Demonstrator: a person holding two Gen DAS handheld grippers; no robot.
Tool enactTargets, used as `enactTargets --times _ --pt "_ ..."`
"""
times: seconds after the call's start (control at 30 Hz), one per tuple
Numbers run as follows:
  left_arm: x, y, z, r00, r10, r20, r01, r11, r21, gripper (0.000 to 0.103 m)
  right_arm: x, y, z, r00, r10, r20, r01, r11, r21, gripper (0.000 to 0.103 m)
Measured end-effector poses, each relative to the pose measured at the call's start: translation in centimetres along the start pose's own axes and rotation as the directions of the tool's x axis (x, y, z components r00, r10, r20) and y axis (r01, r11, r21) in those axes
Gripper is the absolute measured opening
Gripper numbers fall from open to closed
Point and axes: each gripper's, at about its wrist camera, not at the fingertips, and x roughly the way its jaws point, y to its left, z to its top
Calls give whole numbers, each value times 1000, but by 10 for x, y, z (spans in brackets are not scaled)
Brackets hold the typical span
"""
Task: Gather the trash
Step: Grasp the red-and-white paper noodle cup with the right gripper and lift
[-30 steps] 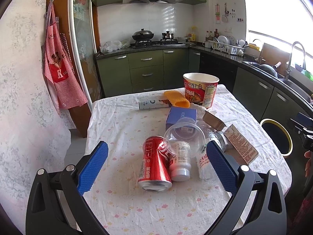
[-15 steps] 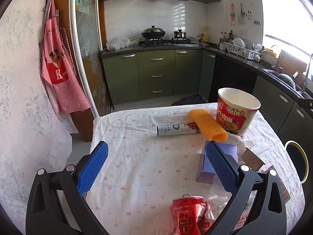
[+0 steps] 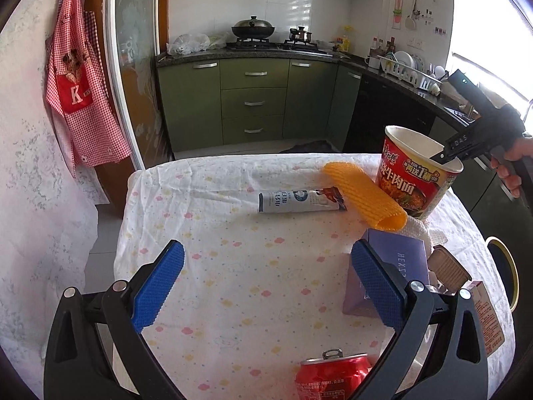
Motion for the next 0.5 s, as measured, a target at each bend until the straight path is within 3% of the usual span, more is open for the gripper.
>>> enactTargets --times 0.07,0.23,0.37,0.5 --pt "-3 -1 -1 1000 -11 8 11 1000 3 99 6 0 3 1000 4 -16 -4 1000 9 8" --pt "-11 -3 -2 1000 -23 20 23 1000 0 99 -6 -8 2 999 36 18 -36 999 30 4" --pt "-15 -4 -2 999 -29 25 29 1000 0 99 -51 -30 -14 992 75 99 -82 995 63 4" --pt "-21 -8 -3 999 -38 33 38 999 11 99 -109 -72 -55 978 98 183 -120 987 111 4"
